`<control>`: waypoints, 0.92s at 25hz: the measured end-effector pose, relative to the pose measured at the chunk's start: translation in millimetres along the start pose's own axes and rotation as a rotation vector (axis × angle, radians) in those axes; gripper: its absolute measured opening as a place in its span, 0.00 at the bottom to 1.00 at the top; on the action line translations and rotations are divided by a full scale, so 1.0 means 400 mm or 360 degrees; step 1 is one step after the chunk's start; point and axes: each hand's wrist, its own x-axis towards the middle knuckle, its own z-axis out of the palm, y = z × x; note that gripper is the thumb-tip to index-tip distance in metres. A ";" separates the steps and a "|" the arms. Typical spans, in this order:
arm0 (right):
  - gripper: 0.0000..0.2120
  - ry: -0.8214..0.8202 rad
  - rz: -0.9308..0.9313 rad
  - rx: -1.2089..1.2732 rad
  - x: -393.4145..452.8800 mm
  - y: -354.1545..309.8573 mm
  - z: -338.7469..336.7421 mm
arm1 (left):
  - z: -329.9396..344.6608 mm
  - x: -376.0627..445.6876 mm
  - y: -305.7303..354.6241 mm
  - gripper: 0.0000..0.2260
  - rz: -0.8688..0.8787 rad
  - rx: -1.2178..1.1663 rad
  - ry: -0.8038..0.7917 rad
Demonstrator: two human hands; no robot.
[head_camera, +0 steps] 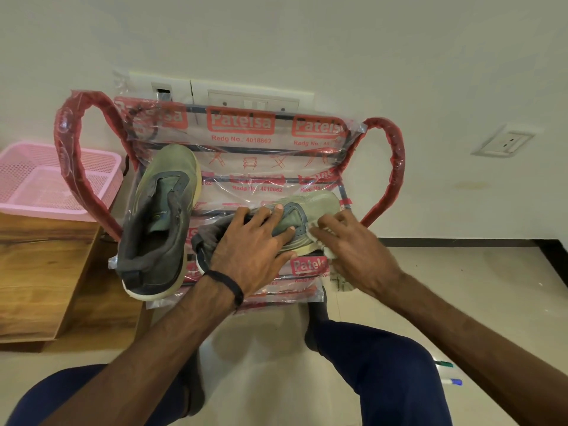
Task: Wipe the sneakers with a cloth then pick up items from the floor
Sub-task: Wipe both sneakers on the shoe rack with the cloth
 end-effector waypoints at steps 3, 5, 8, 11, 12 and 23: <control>0.28 0.0113 0.0365 0.0084 0.021 0.042 -0.007 | -0.004 0.015 0.006 0.24 0.0019 -0.0017 0.0002; 0.27 0.0118 0.0419 0.0104 0.025 0.005 0.003 | -0.002 0.011 0.001 0.24 0.0025 -0.0008 0.0016; 0.29 0.0036 -0.0014 0.0021 0.006 -0.028 0.016 | 0.005 0.001 -0.007 0.25 0.0014 0.0011 -0.0003; 0.29 0.0126 0.0298 0.0062 0.034 0.029 0.006 | -0.005 0.015 0.005 0.25 0.0020 0.0002 -0.0007; 0.28 0.0164 0.0459 0.0087 0.044 0.033 0.007 | -0.005 0.016 0.007 0.25 0.0019 0.0004 -0.0001; 0.24 0.0155 0.0200 -0.0097 0.089 -0.005 0.030 | -0.007 0.007 0.003 0.25 -0.0011 0.0046 -0.0024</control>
